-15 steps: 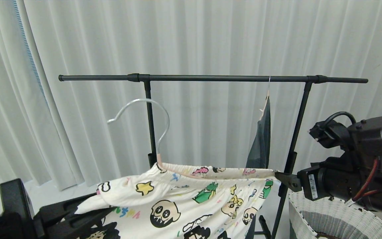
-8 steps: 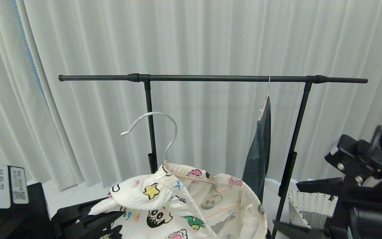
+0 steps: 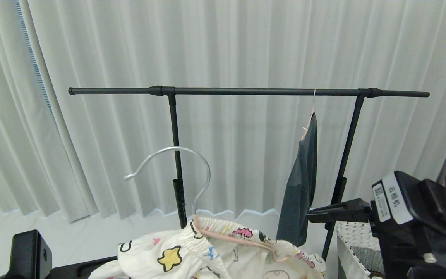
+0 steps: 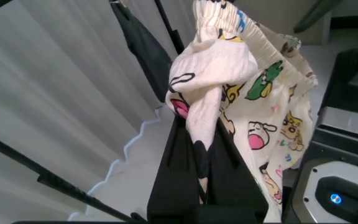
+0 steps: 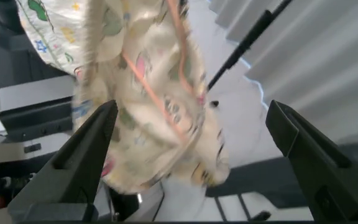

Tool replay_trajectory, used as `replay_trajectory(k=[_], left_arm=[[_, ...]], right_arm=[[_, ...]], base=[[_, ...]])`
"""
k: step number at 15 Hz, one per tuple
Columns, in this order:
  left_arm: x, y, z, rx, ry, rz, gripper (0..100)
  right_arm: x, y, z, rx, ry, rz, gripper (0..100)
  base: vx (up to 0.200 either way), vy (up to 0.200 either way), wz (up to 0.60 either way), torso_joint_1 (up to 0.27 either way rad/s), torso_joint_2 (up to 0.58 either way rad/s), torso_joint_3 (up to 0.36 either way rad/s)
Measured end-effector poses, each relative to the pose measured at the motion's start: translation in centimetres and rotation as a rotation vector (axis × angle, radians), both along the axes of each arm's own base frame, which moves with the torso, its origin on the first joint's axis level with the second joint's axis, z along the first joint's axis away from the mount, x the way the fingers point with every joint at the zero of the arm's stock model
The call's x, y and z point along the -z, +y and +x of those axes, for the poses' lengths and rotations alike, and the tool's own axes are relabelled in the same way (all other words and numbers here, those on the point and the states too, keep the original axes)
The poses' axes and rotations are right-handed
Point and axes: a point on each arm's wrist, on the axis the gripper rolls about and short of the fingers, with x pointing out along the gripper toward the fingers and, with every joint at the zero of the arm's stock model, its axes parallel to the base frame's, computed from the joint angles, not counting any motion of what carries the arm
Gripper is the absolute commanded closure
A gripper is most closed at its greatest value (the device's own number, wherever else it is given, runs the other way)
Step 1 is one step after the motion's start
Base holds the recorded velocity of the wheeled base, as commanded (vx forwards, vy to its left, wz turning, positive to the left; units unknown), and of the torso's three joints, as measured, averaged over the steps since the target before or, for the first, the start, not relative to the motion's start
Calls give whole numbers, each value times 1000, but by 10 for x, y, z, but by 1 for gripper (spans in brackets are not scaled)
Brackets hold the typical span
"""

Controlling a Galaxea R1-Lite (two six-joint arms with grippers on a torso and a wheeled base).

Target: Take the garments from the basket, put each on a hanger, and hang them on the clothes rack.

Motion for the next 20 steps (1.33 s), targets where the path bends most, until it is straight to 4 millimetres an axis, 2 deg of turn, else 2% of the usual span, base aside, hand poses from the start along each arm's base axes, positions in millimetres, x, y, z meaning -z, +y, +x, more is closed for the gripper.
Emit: replay_trajectory(k=[5, 8, 13, 14, 20], left_arm=[[4, 0, -1, 36, 4, 13, 100], [3, -5, 2, 38, 11, 21, 100], [1, -9, 6, 39, 14, 26, 100], [0, -10, 6, 40, 15, 26, 100], [1, -10, 6, 37, 16, 29, 100]], right_arm=[[4, 46, 23, -115, 2, -10, 0], [12, 61, 28, -138, 20, -40, 0], [23, 70, 32, -146, 52, -86, 0], [23, 72, 32, -148, 52, -87, 100], [23, 76, 33, -154, 43, -76, 100]], base=[[0, 0, 0, 0, 0, 0], [0, 0, 0, 0, 0, 0], [0, 0, 0, 0, 0, 0], [0, 0, 0, 0, 0, 0], [0, 0, 0, 0, 0, 0]])
